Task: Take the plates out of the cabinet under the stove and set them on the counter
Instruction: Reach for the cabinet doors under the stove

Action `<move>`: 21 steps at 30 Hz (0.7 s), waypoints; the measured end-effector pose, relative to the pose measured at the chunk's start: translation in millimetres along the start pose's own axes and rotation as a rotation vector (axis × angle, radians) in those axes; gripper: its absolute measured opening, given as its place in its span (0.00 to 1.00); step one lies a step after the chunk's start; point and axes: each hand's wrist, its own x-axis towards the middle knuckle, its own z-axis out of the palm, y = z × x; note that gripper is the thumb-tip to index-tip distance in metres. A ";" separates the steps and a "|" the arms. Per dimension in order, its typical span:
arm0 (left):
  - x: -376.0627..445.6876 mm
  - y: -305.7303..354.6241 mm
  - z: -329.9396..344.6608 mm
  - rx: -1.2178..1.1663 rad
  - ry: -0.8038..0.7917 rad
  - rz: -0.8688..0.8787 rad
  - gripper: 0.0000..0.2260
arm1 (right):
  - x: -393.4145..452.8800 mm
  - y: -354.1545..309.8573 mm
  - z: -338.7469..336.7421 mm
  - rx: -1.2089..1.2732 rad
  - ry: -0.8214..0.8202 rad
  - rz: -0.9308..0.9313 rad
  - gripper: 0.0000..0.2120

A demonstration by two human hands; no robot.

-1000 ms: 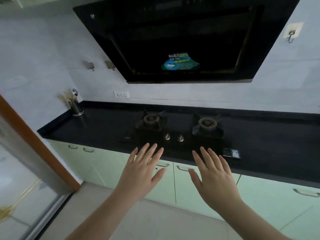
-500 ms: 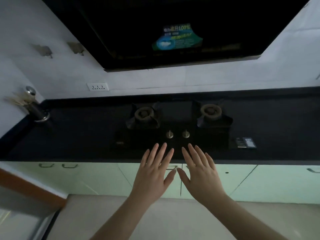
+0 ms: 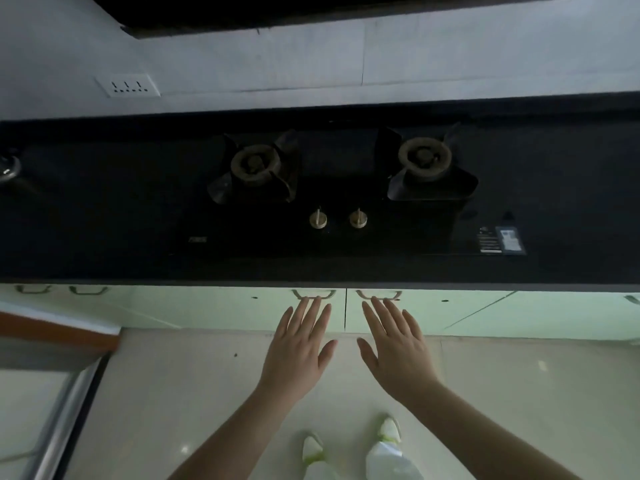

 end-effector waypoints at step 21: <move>108.6 -14.8 101.3 -0.094 -0.262 -0.211 0.30 | 102.3 45.2 95.0 0.153 -0.312 0.229 0.30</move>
